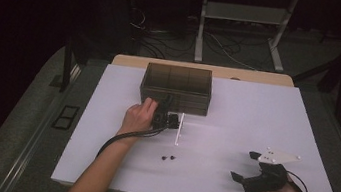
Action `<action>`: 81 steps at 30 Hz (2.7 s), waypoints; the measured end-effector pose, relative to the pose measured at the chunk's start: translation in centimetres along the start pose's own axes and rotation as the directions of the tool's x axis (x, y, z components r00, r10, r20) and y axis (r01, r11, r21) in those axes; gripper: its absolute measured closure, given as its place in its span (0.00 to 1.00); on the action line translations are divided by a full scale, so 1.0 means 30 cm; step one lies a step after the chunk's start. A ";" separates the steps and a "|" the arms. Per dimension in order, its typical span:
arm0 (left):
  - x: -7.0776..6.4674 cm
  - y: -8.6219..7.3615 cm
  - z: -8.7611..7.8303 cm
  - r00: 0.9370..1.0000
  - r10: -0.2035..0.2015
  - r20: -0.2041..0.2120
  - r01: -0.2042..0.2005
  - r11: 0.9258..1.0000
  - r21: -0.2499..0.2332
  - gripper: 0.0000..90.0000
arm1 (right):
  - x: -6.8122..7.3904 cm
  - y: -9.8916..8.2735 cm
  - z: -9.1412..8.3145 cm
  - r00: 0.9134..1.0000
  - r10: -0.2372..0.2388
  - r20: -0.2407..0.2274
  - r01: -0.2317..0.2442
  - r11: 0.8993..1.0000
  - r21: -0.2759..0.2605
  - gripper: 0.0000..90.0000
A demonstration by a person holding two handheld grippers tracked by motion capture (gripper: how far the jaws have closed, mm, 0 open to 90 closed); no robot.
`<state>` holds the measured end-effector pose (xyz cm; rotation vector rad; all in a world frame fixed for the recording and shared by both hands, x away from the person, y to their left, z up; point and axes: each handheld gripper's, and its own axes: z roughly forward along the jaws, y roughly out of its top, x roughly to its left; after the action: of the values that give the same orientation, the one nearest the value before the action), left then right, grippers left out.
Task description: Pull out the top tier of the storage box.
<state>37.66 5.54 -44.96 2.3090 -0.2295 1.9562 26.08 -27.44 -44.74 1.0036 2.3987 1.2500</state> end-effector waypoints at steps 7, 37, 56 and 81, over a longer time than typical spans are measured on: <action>0.004 -0.003 -0.002 0.999 -0.029 0.012 0.029 1.000 -0.010 0.89 | 0.001 0.000 0.000 1.000 -0.001 0.001 0.001 1.000 0.001 0.00; -0.005 0.003 -0.001 1.000 -0.008 -0.006 0.008 1.000 0.011 0.88 | -0.001 0.000 0.001 1.000 0.000 0.000 0.000 1.000 -0.002 0.00; -0.006 0.006 -0.061 1.000 -0.002 0.007 0.002 1.000 0.011 0.89 | -0.003 0.000 -0.003 1.000 0.004 0.002 -0.004 1.000 -0.005 0.00; -0.014 0.014 -0.135 1.000 -0.027 0.008 0.027 1.000 -0.005 0.84 | -0.004 0.001 -0.004 1.000 0.007 0.003 -0.007 1.000 -0.004 0.00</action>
<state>33.58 5.86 -44.71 2.3041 -0.2031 1.9323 26.12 -27.58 -44.66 1.0132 2.3917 1.2545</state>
